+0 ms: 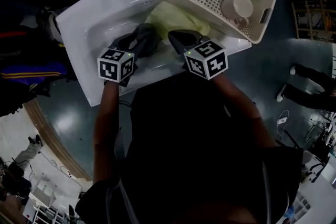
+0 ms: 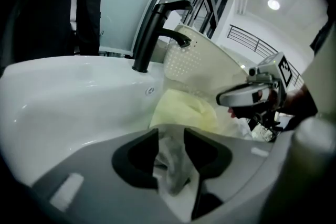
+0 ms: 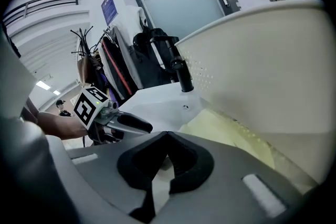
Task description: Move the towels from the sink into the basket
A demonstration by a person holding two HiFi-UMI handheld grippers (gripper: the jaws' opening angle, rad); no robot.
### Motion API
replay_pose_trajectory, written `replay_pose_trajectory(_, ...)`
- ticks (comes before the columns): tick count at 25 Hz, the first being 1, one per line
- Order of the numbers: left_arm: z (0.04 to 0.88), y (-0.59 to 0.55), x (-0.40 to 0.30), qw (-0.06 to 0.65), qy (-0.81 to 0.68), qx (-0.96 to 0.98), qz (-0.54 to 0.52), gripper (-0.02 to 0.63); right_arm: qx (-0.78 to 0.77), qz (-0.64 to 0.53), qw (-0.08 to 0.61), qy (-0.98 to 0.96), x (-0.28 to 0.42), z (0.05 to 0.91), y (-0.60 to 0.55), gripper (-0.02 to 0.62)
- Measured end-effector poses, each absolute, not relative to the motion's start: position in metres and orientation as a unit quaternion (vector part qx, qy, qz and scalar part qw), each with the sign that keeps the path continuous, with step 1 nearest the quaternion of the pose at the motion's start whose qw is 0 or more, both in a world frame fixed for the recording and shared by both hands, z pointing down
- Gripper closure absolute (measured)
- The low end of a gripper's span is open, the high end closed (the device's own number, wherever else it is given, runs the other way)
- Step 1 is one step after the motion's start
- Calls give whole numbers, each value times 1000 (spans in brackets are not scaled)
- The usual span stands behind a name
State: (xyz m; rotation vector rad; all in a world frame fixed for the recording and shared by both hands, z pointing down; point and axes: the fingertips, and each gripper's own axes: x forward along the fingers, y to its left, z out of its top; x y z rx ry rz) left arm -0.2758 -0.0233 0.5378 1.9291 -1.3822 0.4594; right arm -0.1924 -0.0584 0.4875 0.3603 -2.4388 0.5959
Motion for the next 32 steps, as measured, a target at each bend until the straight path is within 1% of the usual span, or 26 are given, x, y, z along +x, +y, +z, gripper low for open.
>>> replay_pose_trajectory(2,546,-25,-279,358,-529,747,186,437,140,228,300,-916,-192,490,-60,597)
replay_pose_trajectory(4,553,-26,-278,365,-515,751,192,403,145,231,302,-913,-193,493,-63,595)
replay_pose_trajectory(8,567,-30,-274,375,-483,764,208,376,151,235,306,-910,-197,495,-67,595)
replay_pose_trajectory(13,586,-33,-269,376,-440,776,252,354,153,235,312,-908,-202,497,-68,597)
replay_pose_trajectory(16,592,-37,-268,376,-428,778,265,357,155,237,313,-906,-204,498,-68,595)
replay_pose_trajectory(18,597,-37,-266,382,-420,778,269,373,158,237,313,-906,-205,499,-69,595)
replay_pose_trajectory(23,608,-31,-260,387,-398,778,294,440,162,239,313,-905,-203,500,-70,597)
replay_pose_trajectory(25,611,-30,-258,383,-395,778,304,486,164,240,312,-905,-202,501,-70,597)
replay_pose_trajectory(27,612,-32,-257,380,-397,777,307,561,165,240,310,-905,-200,501,-71,595)
replay_pose_trajectory(28,611,-32,-256,381,-398,777,305,578,165,240,310,-905,-200,500,-71,595)
replay_pose_trajectory(32,602,-31,-257,391,-398,777,291,586,163,239,307,-907,-199,496,-71,597)
